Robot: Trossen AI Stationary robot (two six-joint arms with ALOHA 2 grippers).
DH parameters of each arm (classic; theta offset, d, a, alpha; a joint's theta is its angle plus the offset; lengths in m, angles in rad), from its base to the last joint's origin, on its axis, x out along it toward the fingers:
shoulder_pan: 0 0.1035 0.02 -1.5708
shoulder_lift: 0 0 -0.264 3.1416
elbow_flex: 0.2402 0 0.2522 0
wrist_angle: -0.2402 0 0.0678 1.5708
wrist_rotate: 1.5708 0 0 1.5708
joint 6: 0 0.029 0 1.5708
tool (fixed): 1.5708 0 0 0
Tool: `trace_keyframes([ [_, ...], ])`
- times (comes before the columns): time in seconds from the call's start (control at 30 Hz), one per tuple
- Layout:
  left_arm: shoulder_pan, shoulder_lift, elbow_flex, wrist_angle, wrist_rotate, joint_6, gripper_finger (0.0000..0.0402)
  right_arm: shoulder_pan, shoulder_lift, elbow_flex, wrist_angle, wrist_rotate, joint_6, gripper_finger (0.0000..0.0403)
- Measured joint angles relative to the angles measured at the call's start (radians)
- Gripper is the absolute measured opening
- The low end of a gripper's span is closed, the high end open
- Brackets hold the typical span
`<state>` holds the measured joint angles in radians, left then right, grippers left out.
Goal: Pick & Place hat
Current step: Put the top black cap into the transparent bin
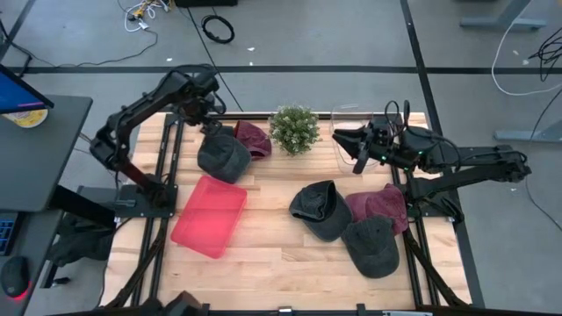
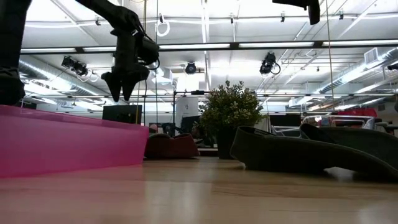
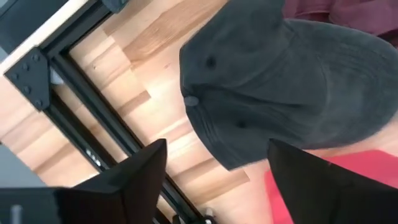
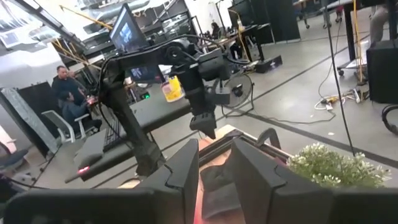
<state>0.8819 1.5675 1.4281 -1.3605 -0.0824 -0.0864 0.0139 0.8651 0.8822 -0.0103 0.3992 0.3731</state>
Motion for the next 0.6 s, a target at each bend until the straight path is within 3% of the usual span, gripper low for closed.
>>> trace_keyframes([
  [0.27, 0.056, 0.109, -0.002, 0.041, 0.001, 0.098, 0.0356, 0.000, 0.014, 0.000, 0.000, -0.027, 0.038, 0.0101],
  [0.5, 0.118, 0.167, -0.009, 0.122, 0.159, 0.218, 0.0363, 0.000, 0.015, 0.000, 0.001, -0.027, 0.042, 0.0101],
  [0.6, 0.135, 0.181, -0.033, 0.118, 0.175, 0.248, 0.0363, 0.000, 0.015, 0.000, 0.001, -0.028, 0.061, 0.0101],
])
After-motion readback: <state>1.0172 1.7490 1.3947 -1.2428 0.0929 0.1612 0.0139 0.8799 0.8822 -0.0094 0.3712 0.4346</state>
